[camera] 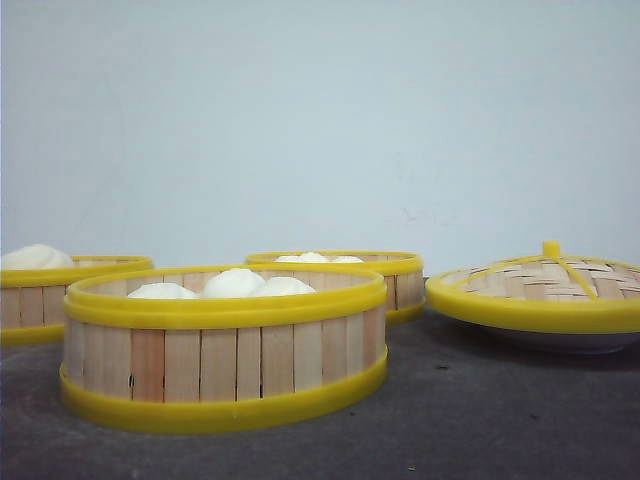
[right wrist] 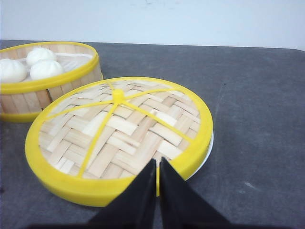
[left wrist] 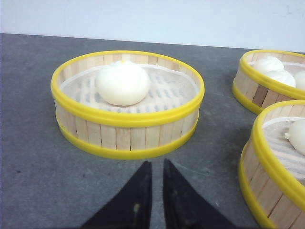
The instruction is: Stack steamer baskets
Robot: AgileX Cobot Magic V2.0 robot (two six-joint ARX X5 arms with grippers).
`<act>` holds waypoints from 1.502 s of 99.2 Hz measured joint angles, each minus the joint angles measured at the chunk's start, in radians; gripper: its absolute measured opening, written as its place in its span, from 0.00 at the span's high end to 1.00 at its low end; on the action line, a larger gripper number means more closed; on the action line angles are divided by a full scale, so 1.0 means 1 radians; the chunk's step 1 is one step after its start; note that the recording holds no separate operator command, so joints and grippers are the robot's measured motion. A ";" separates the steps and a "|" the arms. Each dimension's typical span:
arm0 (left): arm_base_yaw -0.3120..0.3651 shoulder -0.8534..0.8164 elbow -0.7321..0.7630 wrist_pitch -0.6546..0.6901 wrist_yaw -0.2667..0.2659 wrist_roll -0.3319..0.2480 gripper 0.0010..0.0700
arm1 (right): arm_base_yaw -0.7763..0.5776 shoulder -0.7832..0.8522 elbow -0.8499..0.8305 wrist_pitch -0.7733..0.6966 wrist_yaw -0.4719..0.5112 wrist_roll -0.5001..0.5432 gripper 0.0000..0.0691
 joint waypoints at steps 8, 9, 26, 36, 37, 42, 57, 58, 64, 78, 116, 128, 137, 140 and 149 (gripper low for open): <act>0.000 0.000 0.000 0.000 0.000 0.000 0.99 | 0.000 0.000 0.000 0.000 0.000 0.000 0.99; 0.000 0.000 0.000 0.000 0.000 0.000 0.99 | 0.000 0.000 0.000 0.000 0.000 0.000 0.99; 0.000 0.000 0.000 0.000 0.000 0.000 0.99 | 0.000 0.000 0.000 0.001 0.000 0.000 0.99; 0.000 0.000 0.000 0.000 0.000 0.000 0.99 | 0.000 0.000 0.000 0.024 -0.010 0.003 0.99; 0.000 0.000 0.000 0.000 0.000 0.000 0.99 | 0.000 0.000 0.000 0.026 -0.012 0.005 0.99; 0.000 0.000 0.000 0.000 0.000 0.000 0.99 | 0.000 0.000 0.000 0.034 -0.033 0.015 0.99; 0.000 0.000 -0.001 0.004 0.000 -0.002 0.99 | 0.000 0.000 0.000 0.038 -0.058 0.047 0.99; 0.000 0.000 -0.001 0.005 0.000 -0.003 0.99 | 0.000 0.000 0.000 0.040 -0.058 0.051 0.99; 0.000 0.000 -0.003 0.013 0.000 -0.036 0.99 | 0.000 0.000 0.000 0.056 -0.058 0.083 0.99; 0.000 0.010 0.049 -0.027 0.003 -0.192 0.99 | 0.000 0.015 0.062 0.018 -0.063 0.188 0.99; 0.000 0.415 0.560 -0.291 0.020 -0.121 0.99 | 0.000 0.437 0.587 -0.271 -0.076 0.199 0.99; 0.000 0.595 0.708 -0.357 0.027 -0.056 0.99 | 0.000 0.612 0.734 -0.356 -0.076 0.141 0.99; 0.000 0.705 0.775 -0.367 0.027 -0.016 0.99 | 0.000 0.725 0.812 -0.385 -0.076 0.100 0.99; 0.000 0.736 0.785 -0.366 0.027 -0.005 0.99 | 0.000 0.757 0.828 -0.389 -0.076 0.089 0.99; 0.000 0.807 0.791 -0.365 0.027 0.012 0.99 | 0.000 0.830 0.840 -0.394 -0.076 0.068 0.99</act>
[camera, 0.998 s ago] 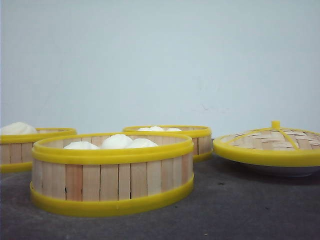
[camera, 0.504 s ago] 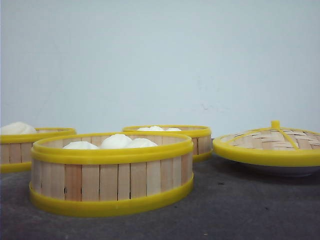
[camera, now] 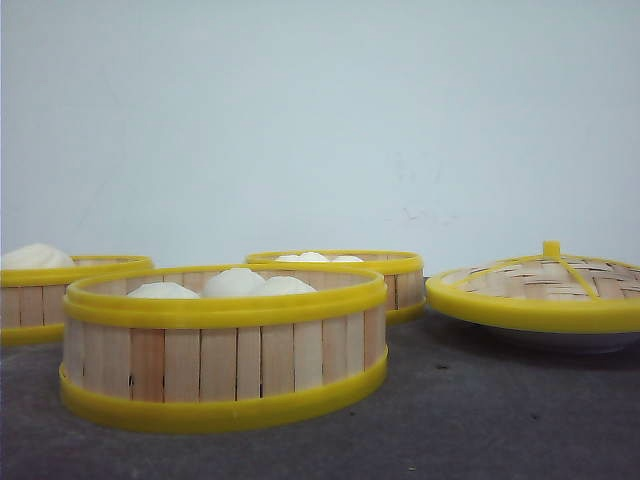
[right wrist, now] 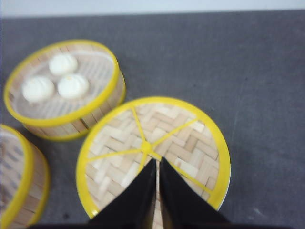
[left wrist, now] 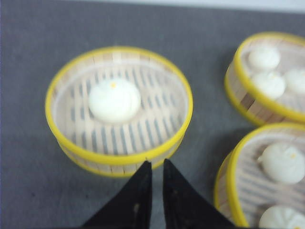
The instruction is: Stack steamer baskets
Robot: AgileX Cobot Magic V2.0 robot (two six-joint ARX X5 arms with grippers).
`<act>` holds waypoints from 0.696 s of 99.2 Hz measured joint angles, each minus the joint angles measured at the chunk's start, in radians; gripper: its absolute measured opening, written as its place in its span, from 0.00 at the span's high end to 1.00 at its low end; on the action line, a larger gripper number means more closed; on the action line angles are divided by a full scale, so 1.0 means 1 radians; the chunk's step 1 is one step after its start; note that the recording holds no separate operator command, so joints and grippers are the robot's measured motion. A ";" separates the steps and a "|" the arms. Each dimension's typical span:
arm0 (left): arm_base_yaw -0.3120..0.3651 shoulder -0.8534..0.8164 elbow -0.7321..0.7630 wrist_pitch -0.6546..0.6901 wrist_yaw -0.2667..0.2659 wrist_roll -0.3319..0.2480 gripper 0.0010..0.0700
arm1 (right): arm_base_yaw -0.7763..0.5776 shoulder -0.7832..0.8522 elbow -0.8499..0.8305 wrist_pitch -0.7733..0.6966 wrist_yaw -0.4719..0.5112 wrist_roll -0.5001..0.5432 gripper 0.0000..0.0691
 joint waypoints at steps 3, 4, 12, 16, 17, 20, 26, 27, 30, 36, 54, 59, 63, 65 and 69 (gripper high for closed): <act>0.000 0.016 0.000 0.000 0.000 0.005 0.99 | 0.000 0.019 0.000 -0.007 0.000 -0.005 0.99; 0.000 0.021 0.000 0.000 0.000 0.006 0.99 | 0.000 0.025 0.000 -0.009 0.000 -0.007 0.99; 0.000 0.042 0.000 0.000 0.000 0.013 0.99 | 0.000 0.062 0.000 -0.016 0.000 -0.016 0.99; 0.000 0.046 0.000 0.000 0.000 0.015 0.99 | 0.000 0.075 0.000 -0.020 0.000 -0.019 0.99; 0.000 0.047 0.000 0.000 0.000 0.015 0.99 | 0.000 0.078 0.000 -0.021 0.000 -0.020 0.99; 0.000 0.048 0.000 0.000 0.000 0.015 0.99 | 0.000 0.087 0.000 -0.025 0.000 -0.022 0.99; 0.000 0.048 0.000 0.000 0.000 0.016 0.99 | 0.000 0.098 0.000 -0.026 0.000 -0.023 0.99; 0.000 0.048 0.000 0.000 0.000 0.016 0.99 | 0.000 0.099 0.000 -0.026 0.000 -0.023 0.99; 0.000 0.048 0.000 0.001 0.000 0.016 0.99 | 0.000 0.102 0.000 -0.026 0.000 -0.025 0.98; 0.000 0.048 0.000 0.001 0.000 0.016 0.93 | 0.000 0.106 0.000 -0.027 0.001 -0.032 0.87; 0.000 0.048 0.000 0.001 0.000 0.018 0.43 | 0.000 0.112 0.000 -0.027 0.016 -0.038 0.28; 0.000 0.048 0.000 0.001 0.000 0.018 0.37 | 0.000 0.117 0.000 -0.026 0.019 -0.038 0.20; 0.000 0.048 0.000 0.001 0.000 0.018 0.35 | 0.000 0.124 0.000 -0.021 0.019 -0.038 0.16; 0.000 0.048 0.000 0.002 0.000 0.018 0.34 | 0.000 0.129 0.000 -0.017 0.019 -0.037 0.15; 0.000 0.048 0.000 0.001 0.000 0.018 0.34 | 0.001 0.143 0.000 -0.001 0.018 -0.037 0.14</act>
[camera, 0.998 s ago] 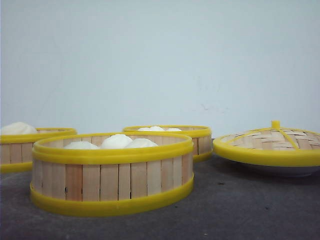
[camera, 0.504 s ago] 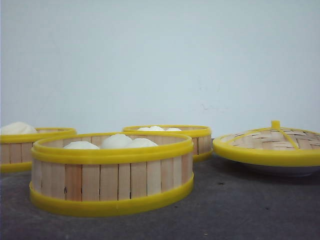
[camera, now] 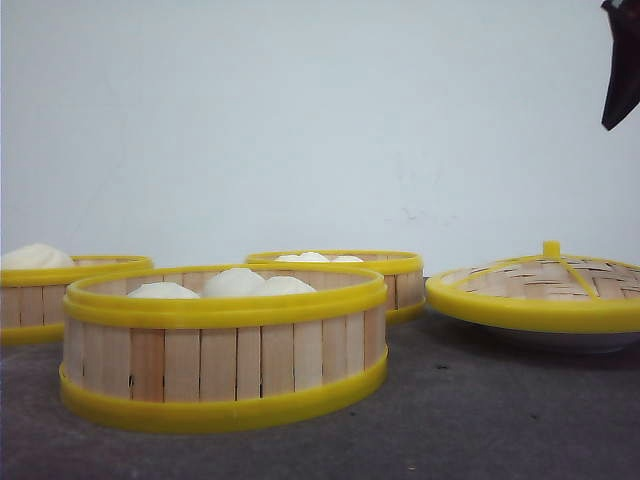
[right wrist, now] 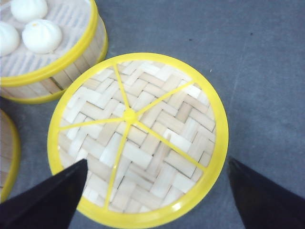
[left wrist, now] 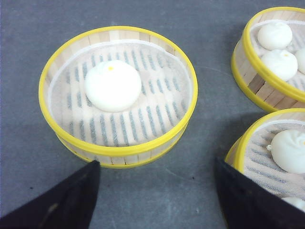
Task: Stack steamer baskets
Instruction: 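Reach right gripper to the rim of the farther steamer basket and grasp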
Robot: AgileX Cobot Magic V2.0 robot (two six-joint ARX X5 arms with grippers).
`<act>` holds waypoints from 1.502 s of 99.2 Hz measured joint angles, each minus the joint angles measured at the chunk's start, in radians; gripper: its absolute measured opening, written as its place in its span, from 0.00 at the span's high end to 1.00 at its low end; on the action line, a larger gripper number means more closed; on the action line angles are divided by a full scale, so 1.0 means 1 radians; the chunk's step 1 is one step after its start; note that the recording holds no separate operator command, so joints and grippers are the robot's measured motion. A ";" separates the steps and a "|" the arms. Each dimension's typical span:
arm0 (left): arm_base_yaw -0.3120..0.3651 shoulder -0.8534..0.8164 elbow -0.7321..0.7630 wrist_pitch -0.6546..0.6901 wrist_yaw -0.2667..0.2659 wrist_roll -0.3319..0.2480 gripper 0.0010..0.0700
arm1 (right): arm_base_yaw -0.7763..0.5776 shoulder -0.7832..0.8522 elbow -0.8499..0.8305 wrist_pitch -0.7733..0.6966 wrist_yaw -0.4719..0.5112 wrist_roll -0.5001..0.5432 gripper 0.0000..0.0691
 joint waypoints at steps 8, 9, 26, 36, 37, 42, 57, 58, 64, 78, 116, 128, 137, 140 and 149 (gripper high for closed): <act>0.000 0.000 0.000 0.000 0.000 0.000 0.33 | 0.013 0.043 0.000 0.066 -0.035 0.006 0.13; 0.000 0.000 0.000 0.000 0.000 0.000 0.33 | 0.015 0.049 0.000 0.075 -0.041 0.008 0.13; 0.000 0.000 0.000 0.016 0.000 0.000 0.33 | 0.066 0.232 0.087 0.128 -0.101 0.026 0.13; 0.000 0.000 0.000 0.020 0.000 0.000 0.33 | 0.095 0.368 0.195 0.132 -0.102 0.027 0.13; 0.000 0.000 0.000 0.020 0.000 0.000 0.33 | 0.097 0.383 0.209 0.132 -0.103 0.027 0.13; 0.000 0.000 0.000 0.021 0.000 0.000 0.33 | 0.108 0.451 0.270 0.130 -0.103 0.027 0.13; 0.000 0.000 0.000 0.021 0.000 0.000 0.33 | 0.133 0.657 0.460 0.111 -0.103 0.027 0.13; 0.000 0.000 0.000 0.021 0.000 0.000 0.33 | 0.134 0.671 0.474 0.108 -0.103 0.026 0.13; 0.000 0.000 0.000 0.021 0.000 0.000 0.33 | 0.140 0.750 0.554 0.087 -0.103 0.026 0.13; 0.000 0.000 0.000 0.021 0.000 0.000 0.33 | 0.150 0.928 0.751 0.014 -0.103 0.026 0.18; 0.000 0.000 0.000 0.021 0.000 0.000 0.33 | 0.158 1.265 1.145 -0.117 -0.051 0.015 0.20; 0.000 0.000 0.000 0.021 0.000 0.000 0.33 | 0.163 1.292 1.151 -0.121 -0.047 0.015 0.23; 0.000 0.000 0.000 0.021 0.000 0.000 0.33 | 0.163 1.306 1.152 -0.129 -0.047 0.015 0.29; 0.000 0.000 0.000 0.021 0.000 0.000 0.33 | 0.163 1.310 1.153 -0.134 -0.047 0.015 0.31; 0.000 0.000 0.000 0.021 0.000 0.000 0.33 | 0.163 1.324 1.153 -0.148 -0.039 0.015 0.40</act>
